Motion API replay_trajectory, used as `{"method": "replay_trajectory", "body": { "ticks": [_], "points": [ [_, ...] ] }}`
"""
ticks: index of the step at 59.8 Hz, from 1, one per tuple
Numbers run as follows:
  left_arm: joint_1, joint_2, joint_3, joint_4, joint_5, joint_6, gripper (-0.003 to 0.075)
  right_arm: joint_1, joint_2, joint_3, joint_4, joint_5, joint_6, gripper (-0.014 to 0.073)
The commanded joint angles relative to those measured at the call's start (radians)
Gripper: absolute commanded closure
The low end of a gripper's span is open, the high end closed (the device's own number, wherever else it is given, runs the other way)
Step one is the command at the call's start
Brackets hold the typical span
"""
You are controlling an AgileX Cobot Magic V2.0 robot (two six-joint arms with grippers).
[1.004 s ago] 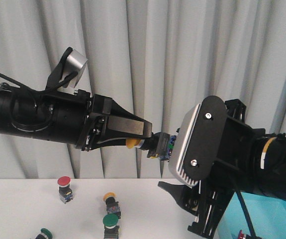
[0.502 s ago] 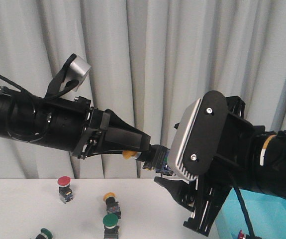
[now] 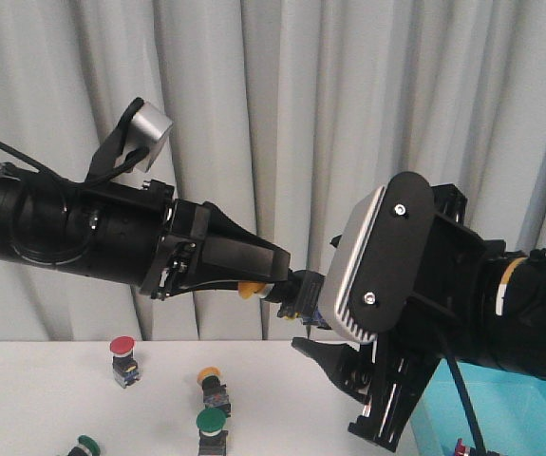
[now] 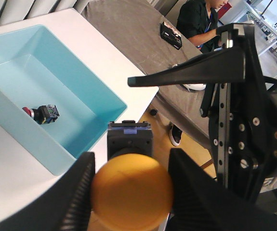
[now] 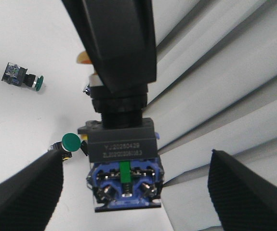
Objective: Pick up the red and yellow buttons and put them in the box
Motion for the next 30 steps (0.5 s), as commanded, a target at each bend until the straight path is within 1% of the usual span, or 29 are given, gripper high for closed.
{"method": "replay_trajectory", "body": {
  "ticks": [1, 8, 15, 23, 30],
  "points": [
    [-0.002, -0.047, -0.026, -0.085, -0.014, 0.001, 0.0716, 0.001, -0.02, -0.03, 0.007, -0.078, -0.006, 0.0019],
    [-0.002, -0.047, -0.026, -0.089, -0.014, 0.001, 0.0716, 0.001, -0.02, -0.03, 0.018, -0.076, -0.006, 0.0053],
    [-0.002, -0.047, -0.026, -0.111, -0.012, 0.001, 0.0716, 0.001, -0.012, -0.03, 0.05, -0.071, -0.006, 0.0124],
    [-0.002, -0.047, -0.026, -0.135, 0.001, 0.005, 0.0716, 0.001, 0.005, -0.03, 0.081, -0.055, -0.01, 0.0254],
    [-0.002, -0.047, -0.026, -0.135, 0.021, 0.012, 0.0716, 0.001, 0.008, -0.03, 0.082, -0.059, -0.01, 0.0409]
  ]
}}
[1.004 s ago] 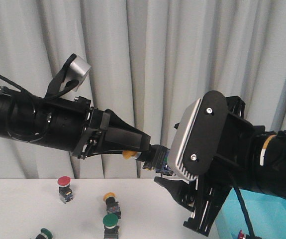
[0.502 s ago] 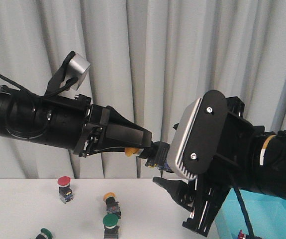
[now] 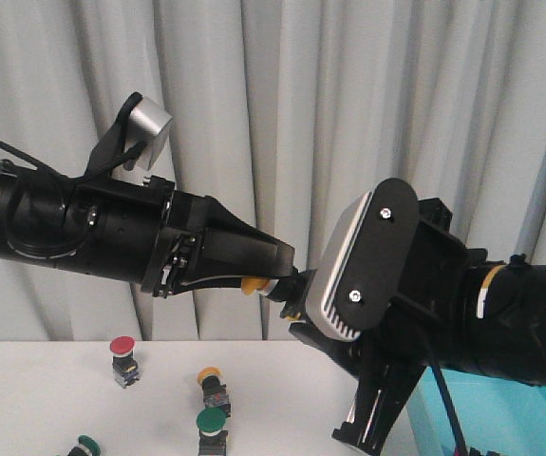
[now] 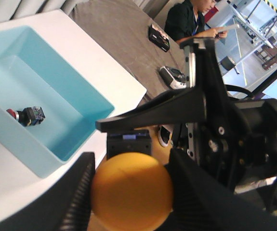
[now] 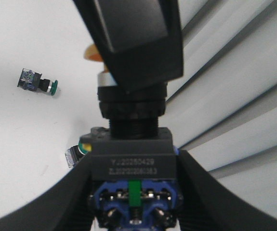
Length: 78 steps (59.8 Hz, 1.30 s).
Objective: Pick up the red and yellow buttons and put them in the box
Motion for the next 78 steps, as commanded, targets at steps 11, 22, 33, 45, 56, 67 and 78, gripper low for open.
{"method": "replay_trajectory", "body": {
  "ticks": [11, 22, 33, 45, 56, 67, 78],
  "points": [
    [-0.002, -0.047, -0.026, -0.095, 0.02, 0.012, 0.0716, 0.001, -0.021, -0.03, 0.013, -0.082, -0.006, 0.0594],
    [-0.002, -0.047, -0.026, -0.095, -0.005, 0.013, 0.0716, 0.001, -0.021, -0.03, 0.013, -0.082, -0.006, 0.0602],
    [-0.002, -0.047, -0.026, -0.095, -0.009, 0.013, 0.0702, 0.001, -0.021, -0.03, 0.013, -0.081, -0.006, 0.0602],
    [-0.002, -0.047, -0.026, -0.092, -0.03, 0.027, 0.056, 0.001, -0.021, -0.03, 0.013, -0.081, -0.006, 0.0602],
    [-0.002, -0.047, -0.026, -0.094, -0.024, 0.086, 0.0267, 0.001, -0.021, -0.03, 0.013, -0.081, -0.006, 0.0602],
    [-0.002, -0.047, -0.026, -0.094, -0.019, 0.087, 0.0052, 0.001, -0.021, -0.03, 0.013, -0.078, -0.006, 0.0602],
    [-0.002, -0.054, -0.026, -0.096, -0.02, 0.131, 0.0043, 0.001, -0.021, -0.03, 0.012, -0.066, -0.006, 0.0602]
  ]
}}
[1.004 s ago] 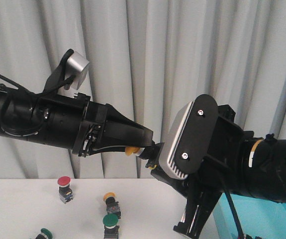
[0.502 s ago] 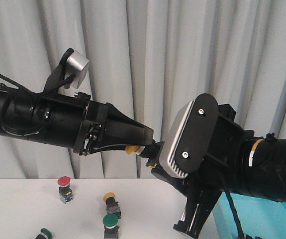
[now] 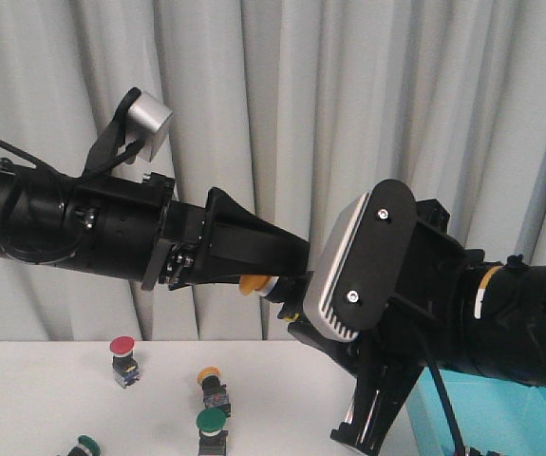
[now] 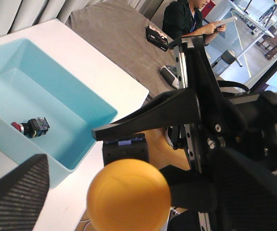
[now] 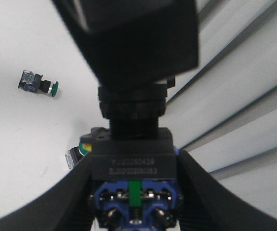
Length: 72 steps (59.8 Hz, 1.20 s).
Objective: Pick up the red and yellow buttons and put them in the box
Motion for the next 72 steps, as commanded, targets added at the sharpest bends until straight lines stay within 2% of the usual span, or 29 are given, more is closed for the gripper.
{"method": "replay_trajectory", "body": {
  "ticks": [1, 12, 19, 24, 29, 35, 41, 45, 50, 58, 59, 64, 72],
  "points": [
    [-0.002, -0.057, -0.026, -0.081, -0.017, 0.033, 0.0045, 0.001, -0.021, -0.03, 0.008, -0.058, -0.003, 0.0602],
    [0.002, -0.097, -0.026, -0.062, -0.087, 0.071, 0.0099, -0.005, -0.023, -0.03, -0.032, -0.029, 0.007, 0.0602],
    [0.002, -0.134, -0.026, 0.045, -0.159, 0.07, 0.0142, -0.005, -0.026, -0.03, -0.091, -0.018, 0.068, 0.0602],
    [0.002, -0.163, -0.026, 0.122, -0.205, 0.066, 0.0165, -0.005, -0.033, -0.03, -0.162, -0.014, 0.128, 0.0601],
    [0.002, -0.199, -0.026, 0.191, -0.245, 0.06, 0.0181, -0.005, -0.041, -0.03, -0.291, -0.005, 0.211, 0.0599],
    [0.002, -0.245, -0.026, 0.294, -0.251, 0.06, 0.0206, -0.005, -0.05, -0.03, -0.515, 0.002, 0.391, 0.0599],
    [0.002, -0.292, -0.026, 0.418, -0.254, 0.06, 0.0249, -0.005, -0.052, -0.03, -0.813, 0.018, 0.698, 0.0598],
    [0.002, -0.327, -0.026, 0.519, -0.269, 0.032, 0.0309, -0.005, -0.052, -0.03, -1.01, 0.041, 0.919, 0.0598],
    [0.002, -0.368, -0.026, 0.644, -0.304, -0.066, 0.0435, -0.005, -0.052, -0.03, -1.226, 0.087, 1.166, 0.0598],
    [0.002, -0.414, -0.024, 0.871, -0.345, -0.219, 0.071, -0.005, -0.052, -0.03, -1.483, 0.172, 1.479, 0.0598],
    [0.002, -0.419, -0.024, 0.898, -0.344, -0.232, 0.0729, -0.005, -0.052, -0.03, -1.503, 0.179, 1.503, 0.0598],
    [0.002, -0.42, -0.024, 0.98, -0.332, -0.265, 0.0728, -0.005, -0.052, -0.03, -1.586, 0.205, 1.603, 0.0598],
    [0.002, -0.417, -0.024, 0.999, -0.333, -0.283, 0.0727, -0.005, -0.049, -0.033, -1.623, 0.195, 1.621, 0.0598]
  ]
}}
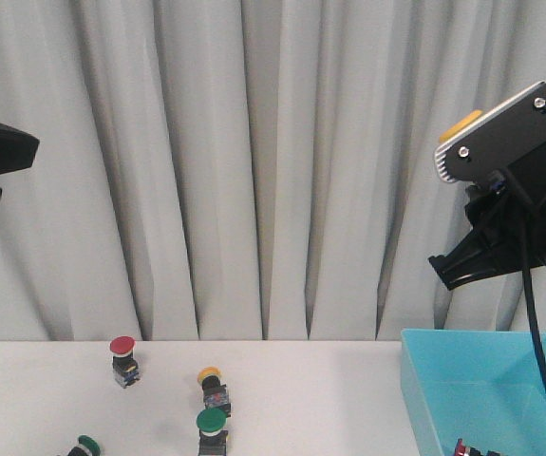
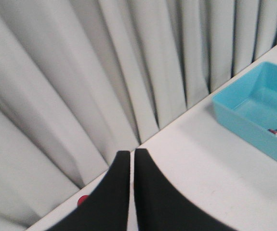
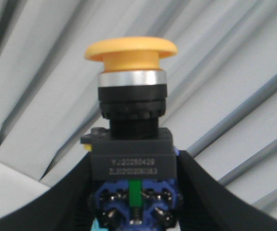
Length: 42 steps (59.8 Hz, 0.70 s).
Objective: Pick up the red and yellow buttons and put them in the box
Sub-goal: 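Lower the yellow button into the blue box and open right gripper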
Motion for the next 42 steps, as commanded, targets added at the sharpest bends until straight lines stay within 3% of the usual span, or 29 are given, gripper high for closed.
{"method": "replay_trajectory", "body": {
  "ticks": [1, 9, 18, 28, 42],
  "points": [
    [0.002, -0.013, -0.024, 0.0, -0.066, -0.026, 0.0727, -0.005, -0.025, -0.035, -0.092, -0.022, 0.029, 0.0598],
    [0.002, -0.013, -0.024, -0.006, -0.074, -0.026, 0.0727, -0.076, -0.005, -0.089, -0.009, -0.058, 0.046, 0.0598],
    [0.002, -0.014, -0.024, -0.005, -0.071, -0.026, 0.0727, -0.245, 0.03, -0.188, 0.247, -0.128, 0.009, 0.0598],
    [0.002, -0.014, -0.024, -0.005, -0.06, -0.026, 0.0727, -0.437, 0.11, -0.225, 0.607, -0.173, -0.21, 0.0598],
    [0.002, -0.014, -0.024, -0.005, -0.049, -0.026, 0.0727, -0.654, 0.312, -0.225, 1.093, -0.084, -0.514, 0.0598]
  ]
}}
